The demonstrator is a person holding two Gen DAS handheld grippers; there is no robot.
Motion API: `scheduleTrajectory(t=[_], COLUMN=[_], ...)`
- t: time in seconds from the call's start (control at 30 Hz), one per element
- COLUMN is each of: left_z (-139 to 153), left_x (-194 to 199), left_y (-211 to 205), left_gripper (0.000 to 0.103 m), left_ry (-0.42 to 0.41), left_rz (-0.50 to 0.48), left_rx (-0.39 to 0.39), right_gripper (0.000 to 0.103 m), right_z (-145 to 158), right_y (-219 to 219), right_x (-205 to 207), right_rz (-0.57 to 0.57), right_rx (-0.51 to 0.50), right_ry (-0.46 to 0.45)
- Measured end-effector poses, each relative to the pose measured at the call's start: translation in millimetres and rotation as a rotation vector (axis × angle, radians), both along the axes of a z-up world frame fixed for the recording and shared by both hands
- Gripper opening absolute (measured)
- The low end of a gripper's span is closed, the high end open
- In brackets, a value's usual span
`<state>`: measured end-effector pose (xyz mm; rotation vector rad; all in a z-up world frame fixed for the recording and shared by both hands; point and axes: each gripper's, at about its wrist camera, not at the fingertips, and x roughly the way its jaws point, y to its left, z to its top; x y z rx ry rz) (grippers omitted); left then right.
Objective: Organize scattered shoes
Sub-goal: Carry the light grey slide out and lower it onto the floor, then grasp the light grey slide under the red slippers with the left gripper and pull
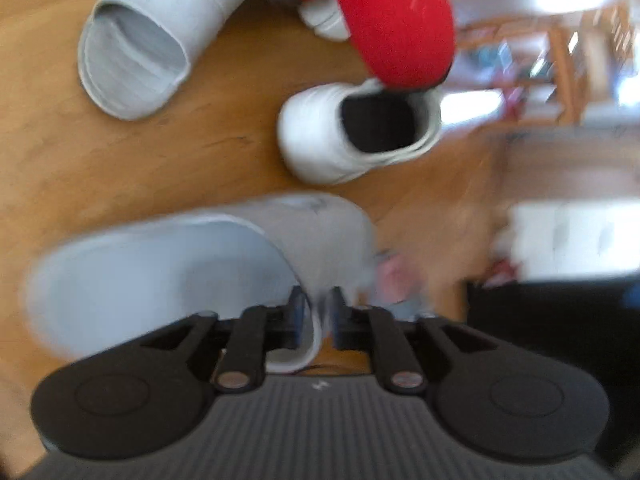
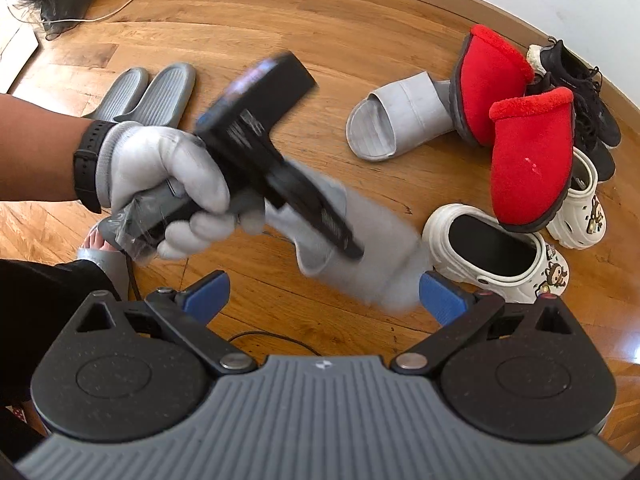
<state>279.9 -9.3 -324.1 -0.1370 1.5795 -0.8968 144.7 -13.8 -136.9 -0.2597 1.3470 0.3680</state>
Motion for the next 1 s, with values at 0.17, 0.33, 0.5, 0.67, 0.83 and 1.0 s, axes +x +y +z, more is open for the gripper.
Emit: scheduleTrajectory(t=[0.17,0.33,0.5,0.67,0.83,1.0], left_z=[29.9,52.1,35.4,15.0,-9.7,-13.0], left_x=[17.2,42.6,75.0,92.0,111.2,110.4], left_y=[10.9,9.5,-27.4,-53.6,-46.5,-34.7], left_gripper=[0.065,0.091,0.091,0.091,0.076,0.069], left_ry=[-0.227,-0.488,-0.606,-0.733,-0.664,-0.688], left_rz=[-0.074,0.043,0.110,0.078,0.087,0.075], left_rx=[0.117,0.112,0.132,0.216,0.194,0.147], right_gripper=[0.102,0.102,0.102,0.102,0.102,0.102], right_z=[-0.2,-0.5,-0.2,2.5,1.8,-3.9], right_y=[-6.9,-16.1,-20.0,-25.2,-35.1,-51.9], right_x=[0.1,2.4,0.1,-0.5,-2.0,5.2], right_rz=[-0.011,-0.043,-0.042,-0.057,-0.057,-0.130], right_rx=[0.004,0.009,0.012,0.025,0.027,0.025], right_ry=[0.008,0.019,0.021,0.031,0.030,0.066])
